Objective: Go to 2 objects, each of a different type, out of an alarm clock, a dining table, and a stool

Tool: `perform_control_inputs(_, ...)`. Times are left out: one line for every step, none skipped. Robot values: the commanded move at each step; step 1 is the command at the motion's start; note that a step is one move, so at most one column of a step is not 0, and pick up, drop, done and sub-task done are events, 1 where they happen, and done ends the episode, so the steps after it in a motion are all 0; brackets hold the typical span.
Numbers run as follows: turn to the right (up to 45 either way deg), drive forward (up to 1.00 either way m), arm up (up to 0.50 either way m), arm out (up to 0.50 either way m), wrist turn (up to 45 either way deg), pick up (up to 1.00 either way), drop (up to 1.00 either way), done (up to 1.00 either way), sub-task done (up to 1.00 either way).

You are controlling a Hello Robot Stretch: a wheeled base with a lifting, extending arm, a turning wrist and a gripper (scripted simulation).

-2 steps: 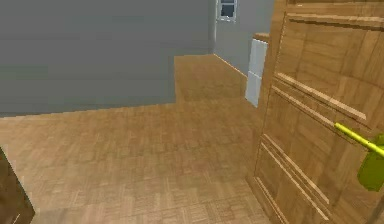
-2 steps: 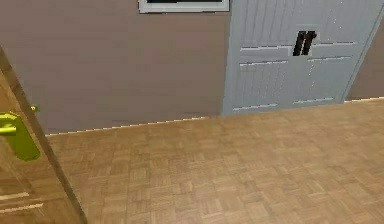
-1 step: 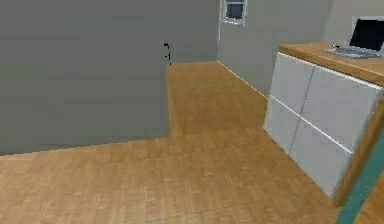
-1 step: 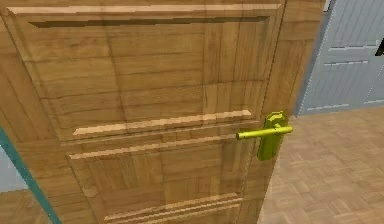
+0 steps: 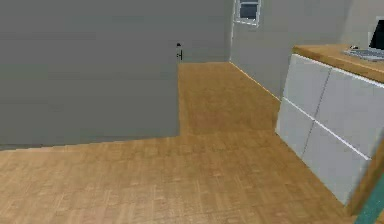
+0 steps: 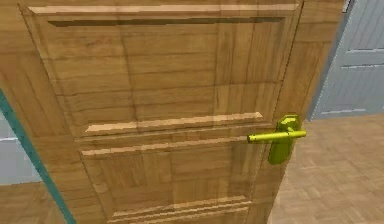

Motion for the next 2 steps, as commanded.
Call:
perform_control_inputs(0.0, 0.55, 0.00, 0.00, 0.0, 0.00, 0.00, 0.00, 0.00)
perform_control_inputs(18.0, 0.00, 0.00, 0.00, 0.0, 0.00, 0.00, 0.00, 0.00)
